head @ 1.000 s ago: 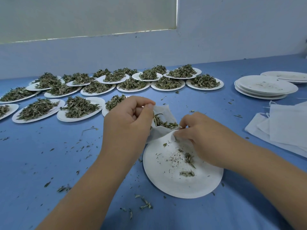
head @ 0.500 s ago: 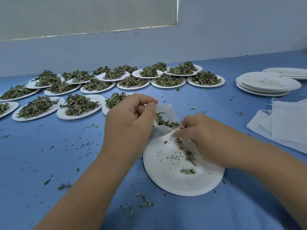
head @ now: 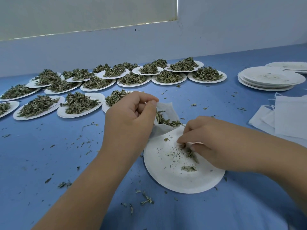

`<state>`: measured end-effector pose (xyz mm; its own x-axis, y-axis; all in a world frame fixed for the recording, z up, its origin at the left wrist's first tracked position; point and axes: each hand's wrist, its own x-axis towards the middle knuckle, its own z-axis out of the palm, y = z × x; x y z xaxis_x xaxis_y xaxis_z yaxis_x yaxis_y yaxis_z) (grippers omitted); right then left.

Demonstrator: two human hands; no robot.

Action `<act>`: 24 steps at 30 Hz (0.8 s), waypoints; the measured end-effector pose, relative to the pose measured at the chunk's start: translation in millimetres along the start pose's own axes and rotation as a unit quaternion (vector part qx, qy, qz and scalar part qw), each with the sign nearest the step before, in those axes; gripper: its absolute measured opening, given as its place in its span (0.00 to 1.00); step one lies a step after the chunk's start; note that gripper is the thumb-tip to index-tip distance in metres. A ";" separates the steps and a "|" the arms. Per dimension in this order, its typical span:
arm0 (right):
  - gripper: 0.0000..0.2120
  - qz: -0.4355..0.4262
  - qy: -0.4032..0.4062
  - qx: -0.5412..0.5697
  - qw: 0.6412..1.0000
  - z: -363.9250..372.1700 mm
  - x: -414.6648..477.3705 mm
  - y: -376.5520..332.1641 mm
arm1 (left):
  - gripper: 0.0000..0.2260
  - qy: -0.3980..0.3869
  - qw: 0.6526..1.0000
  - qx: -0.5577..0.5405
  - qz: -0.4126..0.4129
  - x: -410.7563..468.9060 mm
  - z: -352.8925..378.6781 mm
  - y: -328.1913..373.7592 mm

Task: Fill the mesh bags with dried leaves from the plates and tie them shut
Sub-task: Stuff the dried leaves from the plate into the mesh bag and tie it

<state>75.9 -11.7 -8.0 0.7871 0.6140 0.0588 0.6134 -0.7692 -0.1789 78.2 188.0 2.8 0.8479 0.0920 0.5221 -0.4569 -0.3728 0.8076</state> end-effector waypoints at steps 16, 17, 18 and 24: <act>0.26 0.013 -0.012 0.040 0.999 -12.1 -12.4 -9.1 | 0.09 -0.006 1.000 0.005 0.011 -0.7 0.5 1.0; 0.29 0.022 -0.017 0.033 0.999 -12.3 -13.0 -11.2 | 0.09 -0.006 1.000 0.005 0.011 -0.7 0.5 1.1; 0.31 0.029 -0.025 0.025 0.999 -12.0 -13.0 -13.7 | 0.09 -0.007 1.000 0.006 0.011 -0.9 0.6 1.5; 0.17 0.048 -0.059 -0.011 0.997 -4.8 -8.8 -28.1 | 0.09 -0.010 1.000 0.005 0.010 -1.2 2.2 2.4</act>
<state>52.0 3.6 1.3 0.8295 0.5537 -0.0735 0.5387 -0.8279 -0.1563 76.7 184.9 3.6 0.8443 0.0664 0.5318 -0.4704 -0.3835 0.7947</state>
